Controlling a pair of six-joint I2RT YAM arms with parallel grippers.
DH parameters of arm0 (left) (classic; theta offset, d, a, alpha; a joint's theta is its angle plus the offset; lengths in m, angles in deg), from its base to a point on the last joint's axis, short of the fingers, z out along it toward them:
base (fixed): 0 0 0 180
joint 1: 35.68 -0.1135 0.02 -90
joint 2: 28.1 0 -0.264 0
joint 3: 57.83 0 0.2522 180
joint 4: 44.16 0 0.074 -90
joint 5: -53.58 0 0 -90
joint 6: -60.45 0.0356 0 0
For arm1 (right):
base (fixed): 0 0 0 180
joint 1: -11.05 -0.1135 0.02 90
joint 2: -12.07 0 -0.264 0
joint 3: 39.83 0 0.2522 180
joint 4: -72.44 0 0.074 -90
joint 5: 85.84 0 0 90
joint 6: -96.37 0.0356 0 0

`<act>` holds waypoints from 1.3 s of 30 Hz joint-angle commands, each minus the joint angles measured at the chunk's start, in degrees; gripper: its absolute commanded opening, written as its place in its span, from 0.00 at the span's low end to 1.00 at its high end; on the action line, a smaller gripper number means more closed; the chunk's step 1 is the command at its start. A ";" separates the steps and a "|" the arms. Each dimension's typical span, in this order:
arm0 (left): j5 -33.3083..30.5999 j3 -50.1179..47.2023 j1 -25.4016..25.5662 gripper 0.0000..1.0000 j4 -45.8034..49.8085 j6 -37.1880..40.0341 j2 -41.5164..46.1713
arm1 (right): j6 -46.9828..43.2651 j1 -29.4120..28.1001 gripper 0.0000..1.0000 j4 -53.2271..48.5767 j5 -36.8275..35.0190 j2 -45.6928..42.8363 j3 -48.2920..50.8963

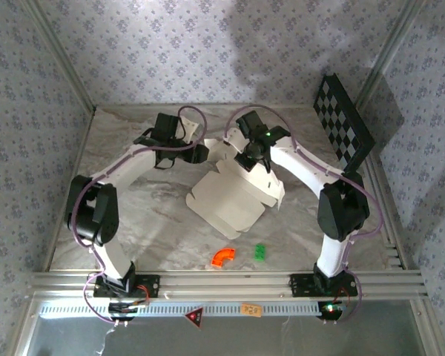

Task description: Fold the paper box

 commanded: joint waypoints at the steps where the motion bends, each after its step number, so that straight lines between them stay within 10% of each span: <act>1: 1.35 5.17 -1.59 0.62 1.31 5.66 -4.16 | -1.76 0.61 0.00 -3.43 1.12 1.64 -1.21; 17: 14.68 10.84 -3.46 0.59 -5.65 9.15 -14.40 | -0.09 1.58 0.00 -2.25 3.27 2.57 -1.02; 28: 17.44 12.67 -3.38 0.21 -3.59 8.95 -16.16 | 1.69 2.71 0.00 -1.85 2.85 3.44 -2.01; 39: 17.99 11.99 -0.76 0.11 -1.13 5.25 -12.79 | 4.12 4.02 0.00 -0.23 2.53 3.10 -1.12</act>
